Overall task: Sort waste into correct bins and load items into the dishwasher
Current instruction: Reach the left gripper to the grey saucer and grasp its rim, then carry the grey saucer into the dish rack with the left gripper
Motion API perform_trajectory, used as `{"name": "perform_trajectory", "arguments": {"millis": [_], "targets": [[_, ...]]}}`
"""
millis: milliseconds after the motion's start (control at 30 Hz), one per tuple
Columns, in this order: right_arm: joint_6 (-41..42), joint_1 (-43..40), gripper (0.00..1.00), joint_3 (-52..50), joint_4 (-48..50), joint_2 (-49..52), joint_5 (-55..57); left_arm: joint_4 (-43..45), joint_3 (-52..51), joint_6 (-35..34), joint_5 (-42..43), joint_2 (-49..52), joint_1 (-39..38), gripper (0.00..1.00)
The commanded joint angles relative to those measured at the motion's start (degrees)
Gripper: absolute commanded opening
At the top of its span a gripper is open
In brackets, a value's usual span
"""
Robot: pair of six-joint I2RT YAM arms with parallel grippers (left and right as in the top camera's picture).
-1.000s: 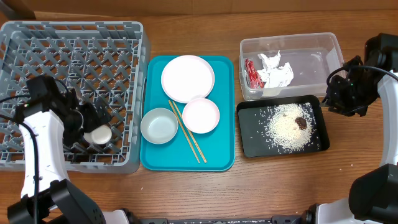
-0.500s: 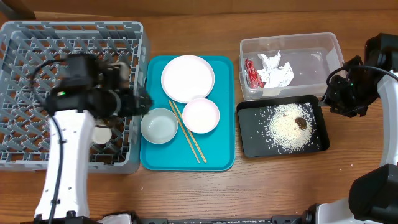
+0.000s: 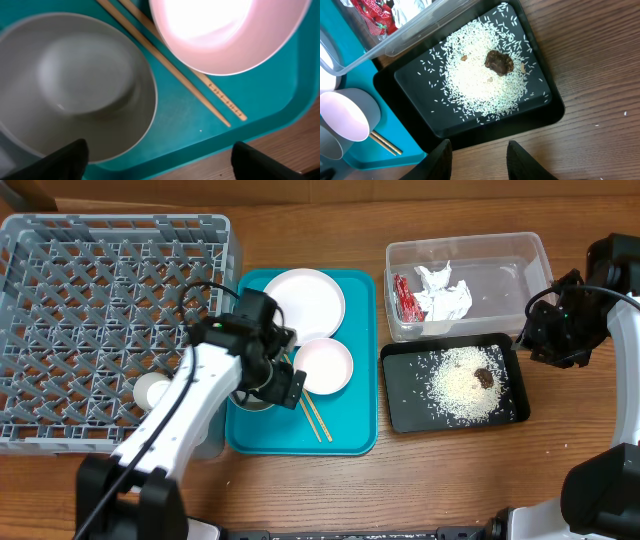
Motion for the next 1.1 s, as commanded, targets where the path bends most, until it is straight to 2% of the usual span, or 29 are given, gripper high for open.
{"name": "perform_trajectory", "arguments": {"millis": [0, 100, 200, 233, 433, 500, 533, 567, 733, 1067], "targets": [[0.0, 0.1, 0.38, 0.4, 0.2, -1.2, -0.4, 1.2, -0.3, 0.8, -2.5, 4.1, -1.1, 0.85], [0.0, 0.1, 0.38, 0.4, 0.1, -1.2, -0.4, 2.3, -0.3, 0.7, -2.5, 7.6, -1.3, 0.67], [0.0, 0.1, 0.38, 0.4, 0.1, -1.2, -0.4, 2.7, -0.3, 0.7, -2.5, 10.6, -1.3, 0.59], [0.0, 0.1, 0.38, 0.4, 0.1, -1.2, -0.4, 2.8, -0.3, 0.7, -2.5, 11.6, -1.3, 0.53], [0.0, 0.1, 0.38, 0.4, 0.1, -1.2, -0.4, 3.5, -0.3, -0.8, -2.5, 13.5, -1.3, 0.32], [0.0, 0.1, 0.38, 0.4, 0.1, -1.2, -0.4, 3.4, 0.1, -1.2, -2.5, 13.4, -1.3, 0.19], [0.0, 0.1, 0.38, 0.4, 0.1, -1.2, -0.4, 3.2, 0.9, -1.2, -2.3, 13.3, -1.3, 0.08], [0.0, 0.1, 0.38, 0.4, 0.1, -1.2, -0.4, 3.1, 1.6, -1.2, -2.1, 13.3, -1.3, 0.04], [0.0, 0.1, 0.38, 0.4, 0.0, -1.2, -0.4, 0.9, 7.2, -1.2, -0.7, 13.2, -1.3, 0.04], [0.0, 0.1, 0.38, 0.4, 0.0, -1.2, -0.4, -10.2, 27.8, -1.2, -0.5, 11.8, 0.8, 0.04]]}}
